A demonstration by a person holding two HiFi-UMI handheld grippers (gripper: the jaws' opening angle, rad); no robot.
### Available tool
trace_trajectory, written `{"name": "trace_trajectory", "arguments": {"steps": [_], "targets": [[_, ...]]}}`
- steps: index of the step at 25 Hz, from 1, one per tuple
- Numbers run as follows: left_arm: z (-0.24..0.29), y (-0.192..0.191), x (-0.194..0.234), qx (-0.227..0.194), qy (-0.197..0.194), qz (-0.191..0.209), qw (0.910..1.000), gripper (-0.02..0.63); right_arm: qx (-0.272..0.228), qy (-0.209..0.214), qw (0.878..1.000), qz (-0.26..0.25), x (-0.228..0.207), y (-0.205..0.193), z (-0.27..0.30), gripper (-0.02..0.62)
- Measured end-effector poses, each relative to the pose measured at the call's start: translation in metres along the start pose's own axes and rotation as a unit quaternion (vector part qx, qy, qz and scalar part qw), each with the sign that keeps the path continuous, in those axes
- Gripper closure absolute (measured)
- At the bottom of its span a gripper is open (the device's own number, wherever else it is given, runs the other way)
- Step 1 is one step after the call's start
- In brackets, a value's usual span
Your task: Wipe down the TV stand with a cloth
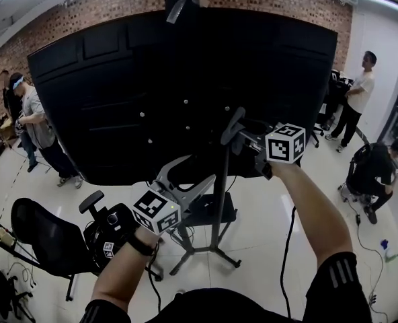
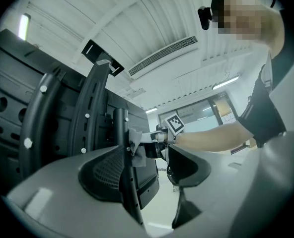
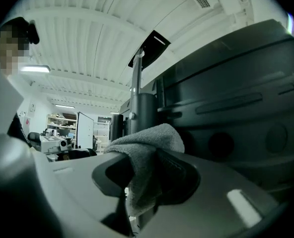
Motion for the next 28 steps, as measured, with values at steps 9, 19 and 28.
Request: {"name": "trace_trajectory", "arguments": {"steps": [9, 19, 28], "targets": [[-0.007, -0.068, -0.004, 0.048, 0.01, -0.034, 0.9982, 0.302, 0.023, -0.002, 0.999, 0.039, -0.009, -0.081, -0.001, 0.477], [-0.012, -0.157, -0.016, 0.094, 0.0, -0.082, 0.9922, 0.302, 0.055, -0.024, 0.997, 0.04, -0.03, -0.181, 0.008, 0.476], [-0.034, -0.255, -0.027, 0.158, -0.002, -0.117, 0.9805, 0.302, 0.11, -0.06, 0.99, 0.067, -0.044, -0.302, 0.008, 0.473]]}}
Point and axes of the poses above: the fingertips, and each gripper's own axes: z forward along the fingers, x to its left, y out of its top, the point moved 1 cm from there along -z, backward along the fingers, and after that the axes turned 8 degrees about z, right-handed, at the moved point
